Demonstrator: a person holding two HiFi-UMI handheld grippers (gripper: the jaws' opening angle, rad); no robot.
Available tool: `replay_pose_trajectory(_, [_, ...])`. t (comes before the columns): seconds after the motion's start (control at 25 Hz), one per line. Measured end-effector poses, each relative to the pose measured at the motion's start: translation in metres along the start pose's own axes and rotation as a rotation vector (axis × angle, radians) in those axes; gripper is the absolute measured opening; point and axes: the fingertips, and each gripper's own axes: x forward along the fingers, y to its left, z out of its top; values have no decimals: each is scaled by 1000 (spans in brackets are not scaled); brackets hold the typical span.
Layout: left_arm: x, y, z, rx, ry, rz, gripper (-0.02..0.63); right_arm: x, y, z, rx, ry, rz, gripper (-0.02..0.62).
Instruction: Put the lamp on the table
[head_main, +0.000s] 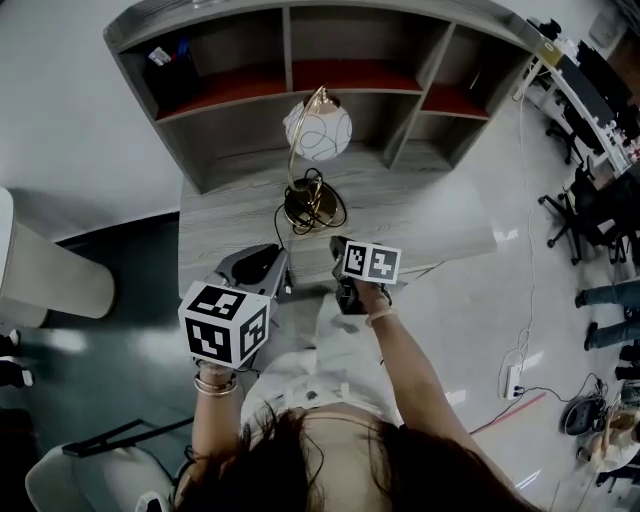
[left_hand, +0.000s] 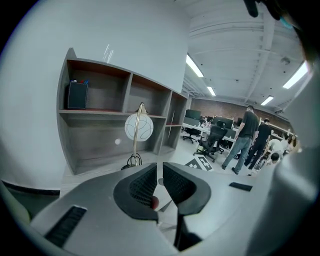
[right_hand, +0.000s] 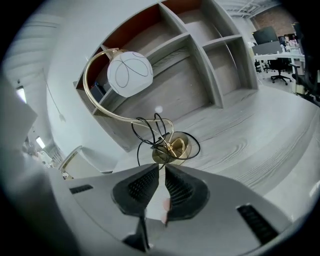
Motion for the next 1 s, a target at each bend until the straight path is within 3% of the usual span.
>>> replay_pose_trajectory(0.48, [-17, -22, -24, -30, -11, -52, 44, -51, 30, -14, -44, -74, 15, 41])
replay_pose_trajectory(1.0, [-25, -55, -28, -61, -22, -28, 41, -98, 41, -20, -85, -102, 67, 29])
